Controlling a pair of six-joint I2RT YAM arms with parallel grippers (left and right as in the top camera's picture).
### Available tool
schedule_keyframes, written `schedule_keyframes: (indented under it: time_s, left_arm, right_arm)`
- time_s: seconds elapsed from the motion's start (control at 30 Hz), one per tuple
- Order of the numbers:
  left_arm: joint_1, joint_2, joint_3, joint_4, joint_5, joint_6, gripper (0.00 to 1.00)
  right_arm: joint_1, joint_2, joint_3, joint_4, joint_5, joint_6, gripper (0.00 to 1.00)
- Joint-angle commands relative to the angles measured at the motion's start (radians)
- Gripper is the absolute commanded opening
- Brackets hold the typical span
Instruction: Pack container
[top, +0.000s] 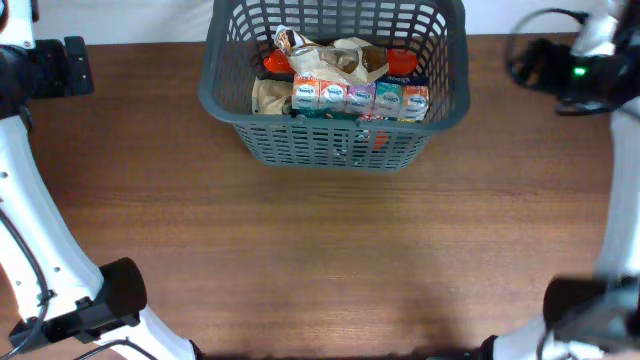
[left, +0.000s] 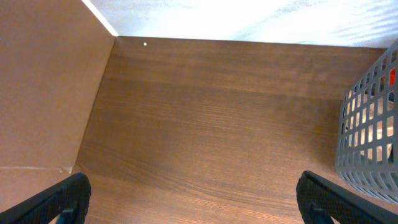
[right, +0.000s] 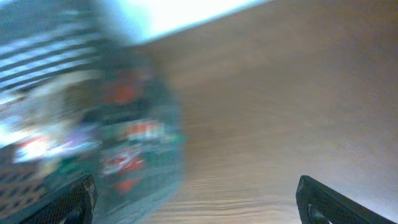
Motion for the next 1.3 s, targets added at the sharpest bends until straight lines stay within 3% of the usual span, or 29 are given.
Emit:
schedule_keyframes:
  time_s: [0.0,0.17,0.4,0.57,0.97,1.27]
  left_arm:
    - [0.004,-0.006,0.000,0.000,0.015,-0.019,0.99]
    - [0.004,-0.006,0.000,0.000,0.015,-0.019,0.99]
    - [0.004,-0.006,0.000,0.000,0.015,-0.019,0.99]
    - [0.004,-0.006,0.000,0.000,0.015,-0.019,0.99]
    - [0.004,-0.006,0.000,0.000,0.015,-0.019,0.99]
    - [0.004,-0.006,0.000,0.000,0.015,-0.019,0.99]
  right_arm:
    - [0.089,-0.208,-0.055,-0.002,-0.001,0.008,0.99]
    - [0.100,-0.471,-0.294,0.088,0.101,-0.042,0.99]
    - [0.094,-0.965,-0.884,0.773,0.419,-0.050,0.99]
    - [0.094,-1.292,-1.255,1.078,0.535,-0.050,0.99]
    - [0.096,-1.669,-1.765,1.113,0.543,-0.049,0.99]
    - [0.142,-1.716,-1.854,1.105,0.543,-0.049,0.99]
